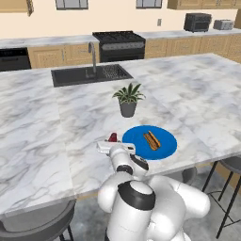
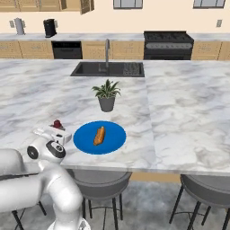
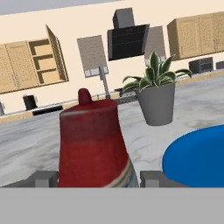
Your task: Move the hot dog bun to the plate on the dining table and place the condiment next to that plate. Then navigate to the fridge and take the sausage and place it on the plate as well.
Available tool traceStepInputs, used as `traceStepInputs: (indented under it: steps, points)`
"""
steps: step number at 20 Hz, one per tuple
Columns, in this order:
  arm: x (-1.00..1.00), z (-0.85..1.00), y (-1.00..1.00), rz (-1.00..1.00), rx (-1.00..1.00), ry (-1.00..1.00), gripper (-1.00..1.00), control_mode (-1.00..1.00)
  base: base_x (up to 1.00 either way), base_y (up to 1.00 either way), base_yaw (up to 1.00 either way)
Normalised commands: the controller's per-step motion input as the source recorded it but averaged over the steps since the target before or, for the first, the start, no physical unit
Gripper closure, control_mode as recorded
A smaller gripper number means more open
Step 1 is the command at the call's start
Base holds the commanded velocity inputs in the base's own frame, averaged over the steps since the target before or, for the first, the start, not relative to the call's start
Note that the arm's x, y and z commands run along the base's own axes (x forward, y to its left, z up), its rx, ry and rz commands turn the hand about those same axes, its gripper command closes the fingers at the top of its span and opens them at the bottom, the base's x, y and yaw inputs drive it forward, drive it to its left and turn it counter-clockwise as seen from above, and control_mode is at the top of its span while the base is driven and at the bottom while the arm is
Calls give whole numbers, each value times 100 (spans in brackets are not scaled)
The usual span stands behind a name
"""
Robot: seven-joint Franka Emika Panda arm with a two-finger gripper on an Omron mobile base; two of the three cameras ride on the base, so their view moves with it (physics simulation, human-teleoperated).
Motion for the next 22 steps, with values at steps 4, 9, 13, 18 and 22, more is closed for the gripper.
traceStepInputs:
  steps: [4,9,13,18,22]
  points:
    - [20,-18,8,0,0,0,100,-100,0,0,0]
    - [22,-25,13,0,0,0,100,-100,0,0,0]
    - [14,-34,21,0,0,-7,100,-100,0,0,0]
    - [11,-36,17,2,0,-24,100,-100,0,0,0]
    - [13,-38,15,2,0,-20,100,-100,0,0,0]
